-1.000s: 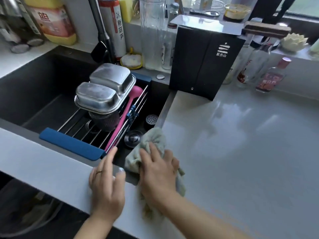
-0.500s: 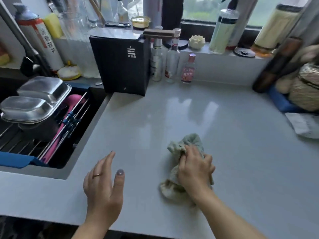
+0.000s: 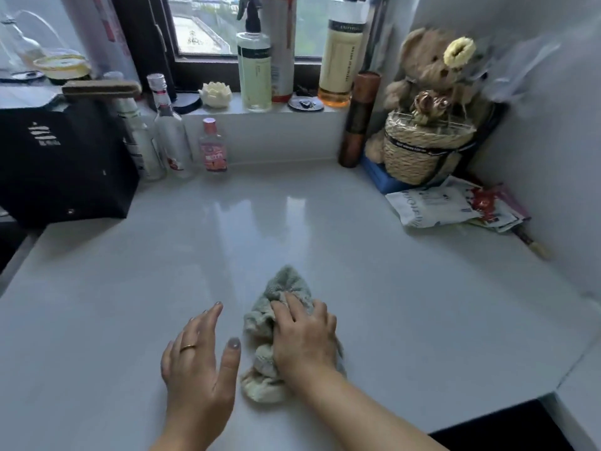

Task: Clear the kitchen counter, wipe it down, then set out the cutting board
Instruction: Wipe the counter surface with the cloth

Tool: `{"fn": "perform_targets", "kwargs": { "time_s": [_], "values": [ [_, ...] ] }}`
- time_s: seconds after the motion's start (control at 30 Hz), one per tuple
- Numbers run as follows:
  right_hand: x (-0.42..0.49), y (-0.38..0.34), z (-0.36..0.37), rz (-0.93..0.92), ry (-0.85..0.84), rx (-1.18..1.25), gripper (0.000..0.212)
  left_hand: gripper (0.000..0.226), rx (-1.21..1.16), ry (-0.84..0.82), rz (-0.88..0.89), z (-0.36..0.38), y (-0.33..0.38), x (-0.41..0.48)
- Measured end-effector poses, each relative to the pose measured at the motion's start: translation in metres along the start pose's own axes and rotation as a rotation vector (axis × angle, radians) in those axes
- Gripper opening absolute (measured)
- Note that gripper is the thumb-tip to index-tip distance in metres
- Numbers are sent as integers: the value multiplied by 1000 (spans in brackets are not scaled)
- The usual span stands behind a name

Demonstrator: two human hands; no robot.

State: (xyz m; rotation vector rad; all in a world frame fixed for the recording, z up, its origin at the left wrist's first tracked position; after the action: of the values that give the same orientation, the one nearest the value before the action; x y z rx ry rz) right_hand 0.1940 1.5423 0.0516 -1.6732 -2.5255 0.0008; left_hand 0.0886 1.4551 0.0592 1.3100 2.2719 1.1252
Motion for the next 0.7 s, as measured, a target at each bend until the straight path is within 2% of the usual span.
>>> {"fn": "perform_targets", "kwargs": {
  "time_s": [0.17,0.27,0.5,0.6,0.7],
  "values": [
    [16,106,5,244,31,7,32,76,-27,-103,80,47,34,4],
    [18,175,14,394,32,18,36,74,-36,-162,133,71,51,5],
    [-16,313,-4,785,43,-30,37,72,-29,-268,192,101,65,3],
    [-29,334,-11,873,49,-20,37,72,-28,-268,185,102,61,6],
    [-23,313,-11,866,43,10,37,74,-34,-247,165,99,57,12]
  ]
}}
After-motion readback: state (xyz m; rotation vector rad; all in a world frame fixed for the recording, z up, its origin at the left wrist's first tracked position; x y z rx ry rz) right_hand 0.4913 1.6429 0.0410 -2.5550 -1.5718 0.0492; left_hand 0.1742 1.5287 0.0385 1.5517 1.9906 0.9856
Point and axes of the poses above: each hand's wrist, its own x-axis towards the middle knuckle, its own z-axis out of the palm, y = z × x, the point moved 2 cm from there along x, towards the middle knuckle, and after that the axes turned 5 degrees about -x, right-handed, at the moved point
